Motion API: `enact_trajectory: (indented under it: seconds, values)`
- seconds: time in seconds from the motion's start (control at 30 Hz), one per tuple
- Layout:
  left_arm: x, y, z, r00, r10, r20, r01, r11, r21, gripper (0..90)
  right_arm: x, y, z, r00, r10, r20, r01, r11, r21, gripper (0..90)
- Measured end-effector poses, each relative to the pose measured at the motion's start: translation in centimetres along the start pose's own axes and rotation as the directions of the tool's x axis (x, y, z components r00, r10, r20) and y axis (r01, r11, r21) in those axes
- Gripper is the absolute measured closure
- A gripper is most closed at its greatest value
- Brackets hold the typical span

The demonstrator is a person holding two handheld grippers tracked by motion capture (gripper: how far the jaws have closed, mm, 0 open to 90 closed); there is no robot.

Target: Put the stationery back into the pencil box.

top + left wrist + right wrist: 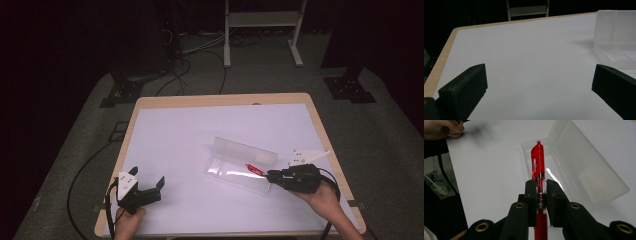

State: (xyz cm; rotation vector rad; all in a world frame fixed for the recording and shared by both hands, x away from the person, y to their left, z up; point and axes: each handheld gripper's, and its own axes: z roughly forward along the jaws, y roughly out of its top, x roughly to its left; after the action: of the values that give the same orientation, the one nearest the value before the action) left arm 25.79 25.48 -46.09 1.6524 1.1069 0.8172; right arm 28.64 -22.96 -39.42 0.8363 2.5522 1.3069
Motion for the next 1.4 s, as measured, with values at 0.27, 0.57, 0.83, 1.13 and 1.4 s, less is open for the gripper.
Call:
enact_trajectory:
  seconds: [0.27,0.57,0.83,1.13,1.4]
  values:
    - [0.0,0.0,0.0,1.0000,0.002,-0.002,-0.002,1.0000,-0.001,0.0,-0.4,0.8,1.4,0.9998,-0.014,-0.010,0.015,1.000,0.019,78.9]
    - [0.0,0.0,0.0,1.0000,0.001,-0.002,-0.001,1.0000,0.000,0.0,-0.8,1.7,2.9,0.9994,-0.026,-0.024,0.027,0.999,0.036,78.9]
    - [0.0,0.0,0.0,1.0000,-0.004,0.002,0.004,1.0000,-0.001,0.0,-1.1,2.0,4.1,0.9990,-0.028,-0.035,0.030,0.999,0.046,78.9]
    - [0.0,0.0,0.0,1.0000,-0.004,0.001,0.004,1.0000,0.001,0.0,-1.7,2.1,5.3,0.9990,-0.021,-0.039,0.023,0.998,0.062,78.9]
    - [0.0,0.0,0.0,1.0000,-0.003,0.001,0.003,1.0000,-0.002,0.0,-2.0,2.0,6.2,0.9988,-0.013,-0.047,0.016,0.997,0.073,78.8]
